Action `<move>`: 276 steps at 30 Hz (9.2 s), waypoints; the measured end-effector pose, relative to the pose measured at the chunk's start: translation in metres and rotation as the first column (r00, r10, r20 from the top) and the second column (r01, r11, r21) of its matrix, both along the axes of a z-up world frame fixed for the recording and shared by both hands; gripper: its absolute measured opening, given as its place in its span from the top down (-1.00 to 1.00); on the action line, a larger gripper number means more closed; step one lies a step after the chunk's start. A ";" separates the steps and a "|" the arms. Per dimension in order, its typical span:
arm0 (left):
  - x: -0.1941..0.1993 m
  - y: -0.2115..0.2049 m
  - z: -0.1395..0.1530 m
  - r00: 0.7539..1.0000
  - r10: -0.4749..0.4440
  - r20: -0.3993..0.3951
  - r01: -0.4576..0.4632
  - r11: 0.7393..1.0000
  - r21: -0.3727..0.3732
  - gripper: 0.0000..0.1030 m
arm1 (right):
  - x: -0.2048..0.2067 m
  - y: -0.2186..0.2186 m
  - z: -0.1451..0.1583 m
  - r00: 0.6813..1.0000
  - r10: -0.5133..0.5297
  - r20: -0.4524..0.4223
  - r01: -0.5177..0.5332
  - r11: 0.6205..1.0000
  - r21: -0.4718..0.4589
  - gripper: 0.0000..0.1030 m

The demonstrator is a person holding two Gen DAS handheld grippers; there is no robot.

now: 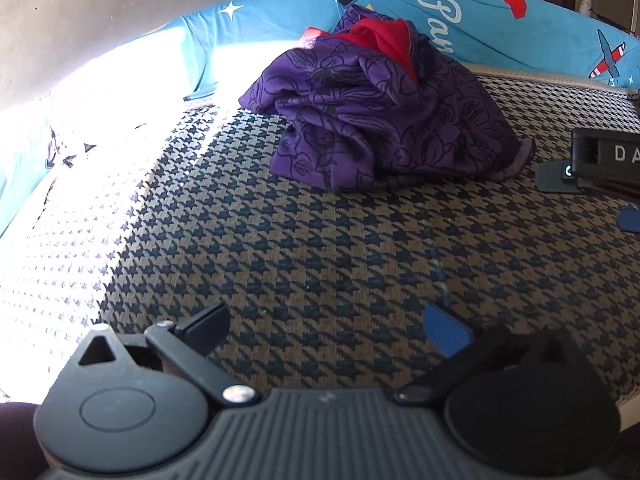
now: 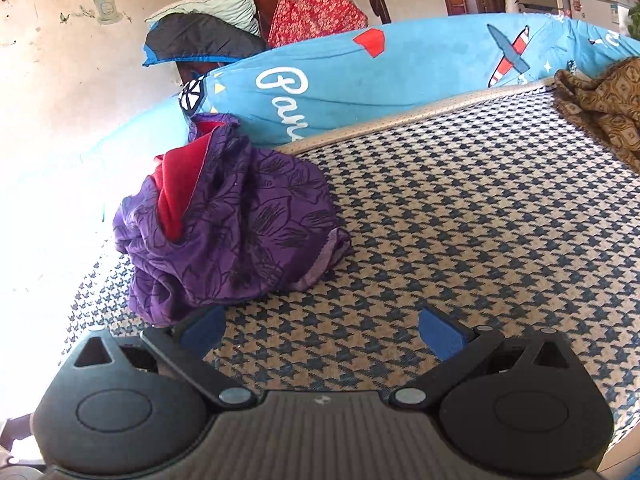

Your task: Fold clothes

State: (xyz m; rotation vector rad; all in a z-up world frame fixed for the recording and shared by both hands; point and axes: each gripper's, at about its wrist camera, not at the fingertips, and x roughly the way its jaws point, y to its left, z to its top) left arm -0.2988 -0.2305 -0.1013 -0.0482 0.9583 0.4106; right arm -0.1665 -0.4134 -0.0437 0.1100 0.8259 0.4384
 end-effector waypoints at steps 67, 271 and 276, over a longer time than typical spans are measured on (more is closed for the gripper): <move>0.103 0.146 0.008 0.977 0.149 0.149 -0.131 0.983 -0.129 -1.00 | 0.072 0.072 -0.003 0.995 0.096 0.016 -0.097 0.994 0.059 -0.90; 0.071 0.178 0.076 0.906 0.376 0.193 -0.323 0.910 -0.259 -1.00 | 0.050 0.136 0.010 0.902 0.363 0.232 -0.392 0.916 0.090 0.80; 0.069 0.183 0.076 0.896 0.401 0.189 -0.351 0.903 -0.248 -1.00 | 0.062 0.122 0.022 0.941 0.283 0.186 -0.328 0.897 0.297 -0.23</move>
